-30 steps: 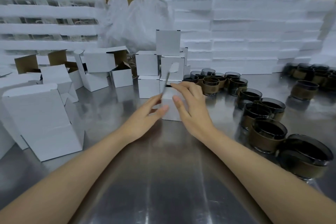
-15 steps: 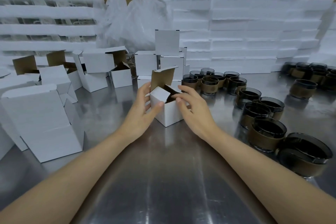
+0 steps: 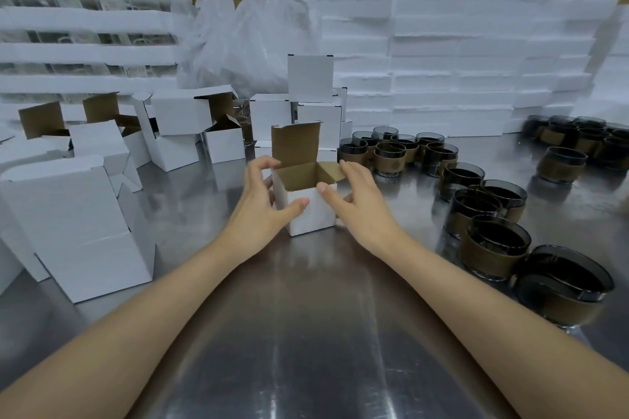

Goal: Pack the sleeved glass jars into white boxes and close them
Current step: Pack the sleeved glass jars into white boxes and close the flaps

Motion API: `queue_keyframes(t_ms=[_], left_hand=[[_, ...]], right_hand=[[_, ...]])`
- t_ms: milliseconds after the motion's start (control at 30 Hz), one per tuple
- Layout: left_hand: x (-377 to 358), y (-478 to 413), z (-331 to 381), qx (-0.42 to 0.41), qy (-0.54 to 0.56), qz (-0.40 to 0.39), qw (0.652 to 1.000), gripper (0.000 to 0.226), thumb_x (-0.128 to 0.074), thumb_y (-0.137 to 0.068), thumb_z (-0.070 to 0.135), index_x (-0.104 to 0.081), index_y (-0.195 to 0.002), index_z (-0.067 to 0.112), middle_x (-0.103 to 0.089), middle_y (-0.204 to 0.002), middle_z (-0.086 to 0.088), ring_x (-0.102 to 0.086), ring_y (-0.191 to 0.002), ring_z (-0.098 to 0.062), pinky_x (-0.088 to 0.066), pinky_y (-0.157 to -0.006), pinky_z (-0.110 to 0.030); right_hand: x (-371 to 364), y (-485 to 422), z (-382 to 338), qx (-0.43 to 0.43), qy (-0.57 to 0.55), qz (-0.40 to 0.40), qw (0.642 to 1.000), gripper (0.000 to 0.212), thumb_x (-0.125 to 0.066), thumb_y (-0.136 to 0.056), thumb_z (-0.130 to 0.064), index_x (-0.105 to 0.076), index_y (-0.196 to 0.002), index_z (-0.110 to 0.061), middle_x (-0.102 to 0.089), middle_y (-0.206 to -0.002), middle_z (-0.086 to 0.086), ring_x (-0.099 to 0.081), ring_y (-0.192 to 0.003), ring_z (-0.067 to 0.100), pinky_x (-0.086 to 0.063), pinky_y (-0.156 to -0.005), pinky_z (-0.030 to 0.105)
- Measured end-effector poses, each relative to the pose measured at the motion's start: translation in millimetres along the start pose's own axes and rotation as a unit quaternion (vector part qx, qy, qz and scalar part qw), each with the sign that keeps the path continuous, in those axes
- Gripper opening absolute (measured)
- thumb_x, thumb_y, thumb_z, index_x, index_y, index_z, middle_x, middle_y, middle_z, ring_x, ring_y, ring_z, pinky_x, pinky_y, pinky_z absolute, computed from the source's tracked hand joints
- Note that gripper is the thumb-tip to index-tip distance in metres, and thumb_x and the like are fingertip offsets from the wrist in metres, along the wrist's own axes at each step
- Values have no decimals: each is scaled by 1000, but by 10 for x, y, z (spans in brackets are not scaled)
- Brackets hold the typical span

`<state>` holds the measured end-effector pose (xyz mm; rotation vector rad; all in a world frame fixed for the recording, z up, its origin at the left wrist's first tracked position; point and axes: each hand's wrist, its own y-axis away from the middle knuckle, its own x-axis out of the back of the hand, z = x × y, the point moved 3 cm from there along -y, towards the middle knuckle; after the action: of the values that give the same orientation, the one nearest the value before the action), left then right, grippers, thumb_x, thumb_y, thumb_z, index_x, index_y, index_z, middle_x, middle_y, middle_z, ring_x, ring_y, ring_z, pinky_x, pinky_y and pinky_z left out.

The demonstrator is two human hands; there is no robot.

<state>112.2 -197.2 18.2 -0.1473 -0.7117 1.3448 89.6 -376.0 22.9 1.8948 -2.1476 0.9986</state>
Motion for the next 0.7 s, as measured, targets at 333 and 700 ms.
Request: queue_keyframes(t_ms=[333,700], left_hand=[[15,14,-140,141,-25,27,989,51,-63,-74,62,-54,-84,13,-73,-86,-6,-70,-82,-27,-55,-79,-42],[11,-1,-131,149,-115,79,979,36,-69,-85,39,-42,-93,17,-39,-116,-1,-53,-98,-10,-35,-74,-14]], right_hand=[[-27,-64,135,9,11,-61,998,59,-57,-87,-7,-44,-143,-23,-46,-141,-5,-41,-127,7,-32,-99,14],[369,-569,531,-121,346,158,917,63,-54,-88,-9,-30,-147,-12,-8,-158,16,-6,-146,31,-22,-114,43]])
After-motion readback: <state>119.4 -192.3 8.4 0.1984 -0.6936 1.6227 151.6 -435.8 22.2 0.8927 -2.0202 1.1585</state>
